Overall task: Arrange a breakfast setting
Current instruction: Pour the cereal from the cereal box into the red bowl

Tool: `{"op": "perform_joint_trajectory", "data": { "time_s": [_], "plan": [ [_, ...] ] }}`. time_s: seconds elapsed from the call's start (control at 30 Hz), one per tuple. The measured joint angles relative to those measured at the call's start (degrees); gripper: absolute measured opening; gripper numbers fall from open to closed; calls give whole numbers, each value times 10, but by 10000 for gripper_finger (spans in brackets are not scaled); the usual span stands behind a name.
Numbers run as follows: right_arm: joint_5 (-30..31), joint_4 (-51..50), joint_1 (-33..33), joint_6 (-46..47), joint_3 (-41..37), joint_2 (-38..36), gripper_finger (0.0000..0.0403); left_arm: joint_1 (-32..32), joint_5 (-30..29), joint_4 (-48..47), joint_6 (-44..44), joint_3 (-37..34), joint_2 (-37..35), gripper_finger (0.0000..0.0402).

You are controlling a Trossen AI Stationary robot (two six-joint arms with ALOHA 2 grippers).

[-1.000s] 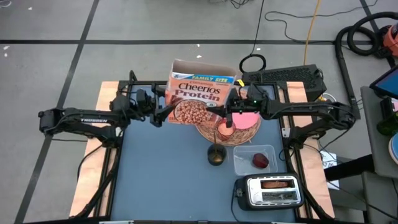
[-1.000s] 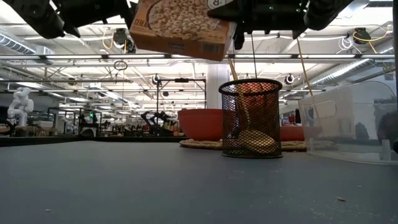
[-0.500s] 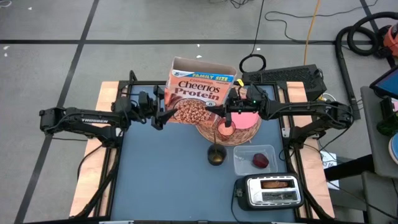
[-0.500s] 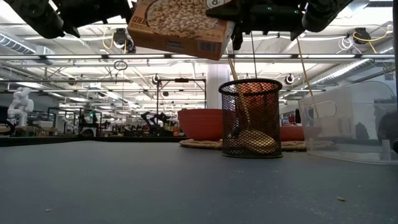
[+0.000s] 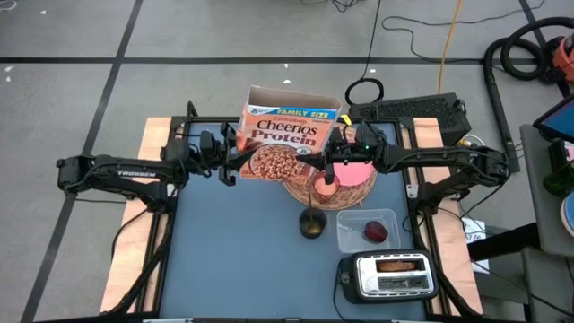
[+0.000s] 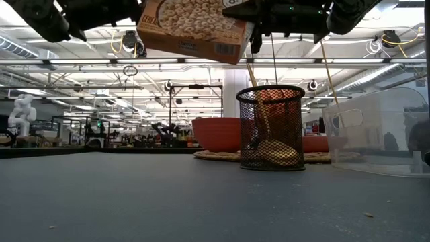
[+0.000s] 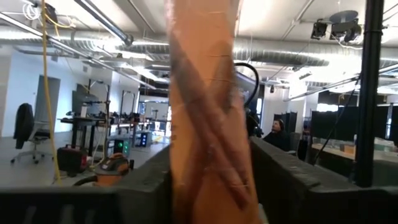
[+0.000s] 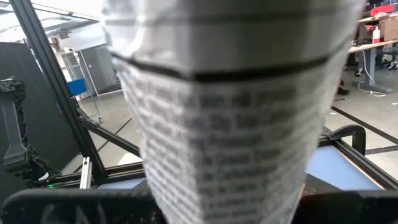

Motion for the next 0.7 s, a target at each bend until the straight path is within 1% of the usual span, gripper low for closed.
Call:
{"op": "perform_joint_trajectory", "data": {
  "time_s": [0.13, 0.27, 0.53, 0.7],
  "plan": [
    [3, 0, 0, 0, 0, 0, 107, 12, 1, -1, -1, 0, 0, 118],
    [5, 0, 0, 0, 0, 0, 107, 19, 3, -1, -1, 0, 0, 80],
    [6, 11, 0, 0, 0, 0, 119, 21, 5, 3, 0, 0, 0, 36],
    [6, 17, -1, 0, 0, -1, 155, 21, 5, 4, 16, 0, 0, 17]
  ]
}}
